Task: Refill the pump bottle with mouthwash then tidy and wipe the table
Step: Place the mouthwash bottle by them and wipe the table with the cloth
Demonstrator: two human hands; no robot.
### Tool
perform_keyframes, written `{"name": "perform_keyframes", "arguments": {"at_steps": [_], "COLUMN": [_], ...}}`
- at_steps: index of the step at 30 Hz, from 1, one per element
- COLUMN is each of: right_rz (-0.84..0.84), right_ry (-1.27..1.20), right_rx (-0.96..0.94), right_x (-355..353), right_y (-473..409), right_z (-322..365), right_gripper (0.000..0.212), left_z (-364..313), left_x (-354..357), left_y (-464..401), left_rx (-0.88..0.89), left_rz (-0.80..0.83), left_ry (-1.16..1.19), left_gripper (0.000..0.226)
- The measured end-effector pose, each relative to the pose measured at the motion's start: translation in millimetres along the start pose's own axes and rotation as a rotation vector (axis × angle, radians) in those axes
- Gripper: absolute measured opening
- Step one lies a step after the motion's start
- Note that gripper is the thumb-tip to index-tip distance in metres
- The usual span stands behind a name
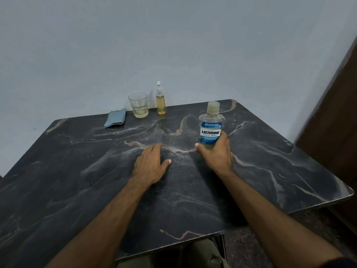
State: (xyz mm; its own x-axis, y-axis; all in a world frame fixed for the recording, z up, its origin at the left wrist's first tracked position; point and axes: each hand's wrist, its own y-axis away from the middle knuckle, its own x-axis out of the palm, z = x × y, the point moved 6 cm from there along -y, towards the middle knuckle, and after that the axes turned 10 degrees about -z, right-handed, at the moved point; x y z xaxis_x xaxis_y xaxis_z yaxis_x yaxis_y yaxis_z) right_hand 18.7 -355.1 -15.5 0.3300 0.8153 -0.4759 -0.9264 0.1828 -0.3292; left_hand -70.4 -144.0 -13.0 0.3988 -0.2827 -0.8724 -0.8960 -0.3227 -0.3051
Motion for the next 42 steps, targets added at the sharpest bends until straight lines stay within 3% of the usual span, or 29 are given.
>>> {"name": "perform_keyframes", "arguments": {"at_steps": [5,14,26,42], "right_rz": [-0.005,0.033,0.081,0.113], "right_ry": [0.051,0.084,0.051,0.090], "right_rx": [0.002,-0.041,-0.062,-0.087], "right_x": [9.0,26.1,72.2,151.4], "right_y": [-0.1,-6.4,-55.1,-143.6], "right_z": [1.3,8.6,14.1,21.3], "right_gripper": [0.081,0.090,0.090,0.090], "left_z": [7.4,12.7,31.3,53.6], "left_x": [2.4,11.5,16.3,33.3], "left_y": [-10.1,-35.6,-100.7,-184.7], "left_rx": [-0.013,0.011,-0.027,-0.070], "left_rz": [0.018,-0.003,0.125,0.175], "left_ry": [-0.009,-0.062,-0.105,-0.173], "left_gripper": [0.065,0.057,0.044,0.055]}}
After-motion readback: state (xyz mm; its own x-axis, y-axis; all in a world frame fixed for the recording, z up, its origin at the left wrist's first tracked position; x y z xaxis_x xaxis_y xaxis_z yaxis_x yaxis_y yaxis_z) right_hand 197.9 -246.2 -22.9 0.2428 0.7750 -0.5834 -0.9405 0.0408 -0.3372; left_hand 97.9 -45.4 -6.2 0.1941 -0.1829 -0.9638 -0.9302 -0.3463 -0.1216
